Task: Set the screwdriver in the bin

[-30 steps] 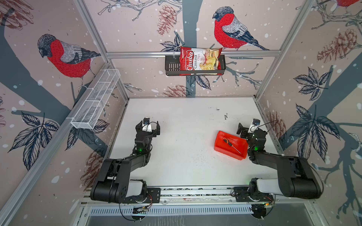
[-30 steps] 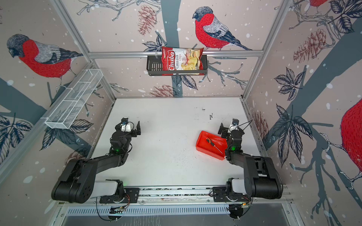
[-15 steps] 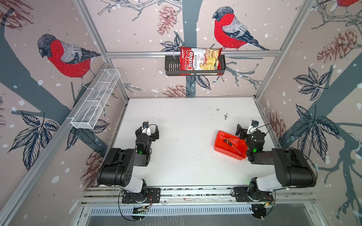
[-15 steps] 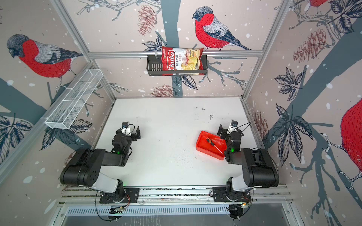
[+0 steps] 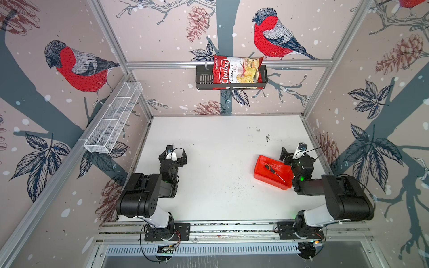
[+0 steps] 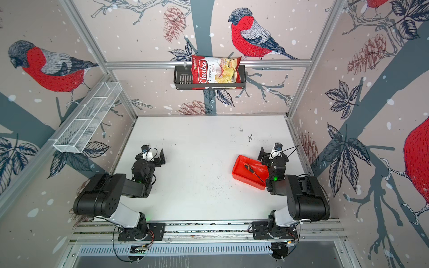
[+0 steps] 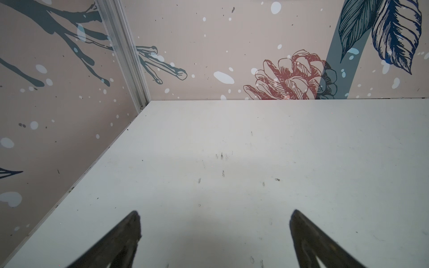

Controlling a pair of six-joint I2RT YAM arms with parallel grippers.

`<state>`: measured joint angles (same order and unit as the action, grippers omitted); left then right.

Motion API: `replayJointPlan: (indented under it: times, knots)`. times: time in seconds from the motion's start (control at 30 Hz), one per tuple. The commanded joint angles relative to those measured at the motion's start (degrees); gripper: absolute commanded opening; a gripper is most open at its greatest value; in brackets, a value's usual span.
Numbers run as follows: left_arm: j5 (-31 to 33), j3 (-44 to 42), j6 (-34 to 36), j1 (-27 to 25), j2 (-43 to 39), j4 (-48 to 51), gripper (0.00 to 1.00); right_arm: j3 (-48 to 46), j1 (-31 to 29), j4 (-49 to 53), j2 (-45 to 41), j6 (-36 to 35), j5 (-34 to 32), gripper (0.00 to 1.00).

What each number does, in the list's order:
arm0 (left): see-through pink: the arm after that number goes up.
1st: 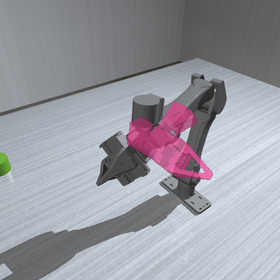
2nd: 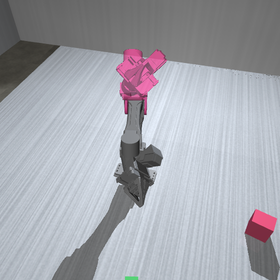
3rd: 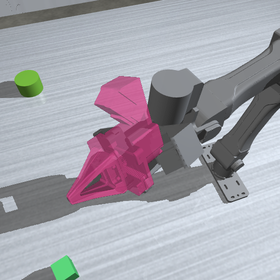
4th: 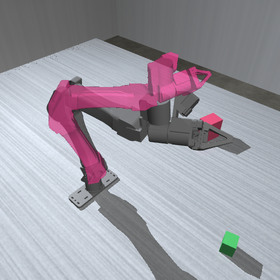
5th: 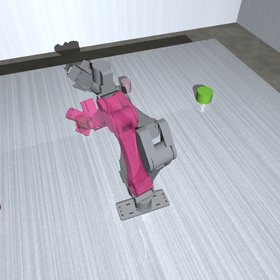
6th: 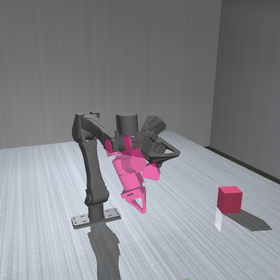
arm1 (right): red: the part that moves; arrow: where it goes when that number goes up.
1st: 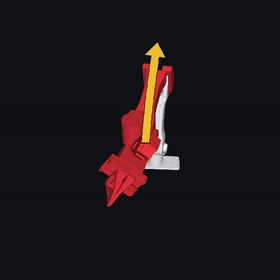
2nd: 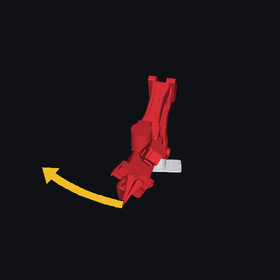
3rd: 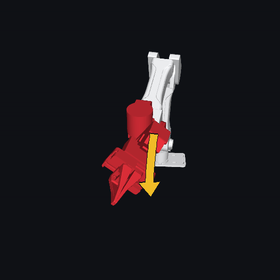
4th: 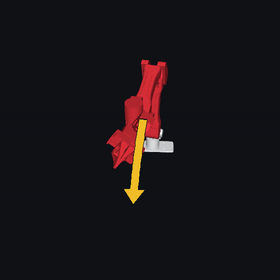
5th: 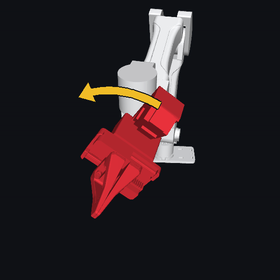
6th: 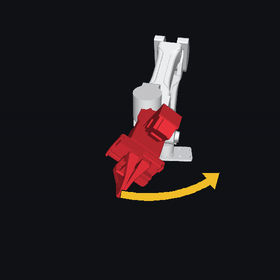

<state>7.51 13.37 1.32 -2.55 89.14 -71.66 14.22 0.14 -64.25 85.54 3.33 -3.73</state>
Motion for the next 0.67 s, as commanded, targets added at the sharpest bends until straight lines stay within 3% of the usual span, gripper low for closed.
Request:
replayJointPlan:
  times: [0.0, 0.63]
  knots:
    - [0.23, -0.11, -0.61, 0.09, 0.06, -3.36, 0.98, 0.02, -0.14, -2.47, 0.06, 0.82, -0.83, 1.0]
    - [0.25, -0.13, -0.66, 0.06, 0.04, -3.31, 0.99, 0.06, -0.32, -2.56, 0.11, 0.71, -1.37, 1.0]
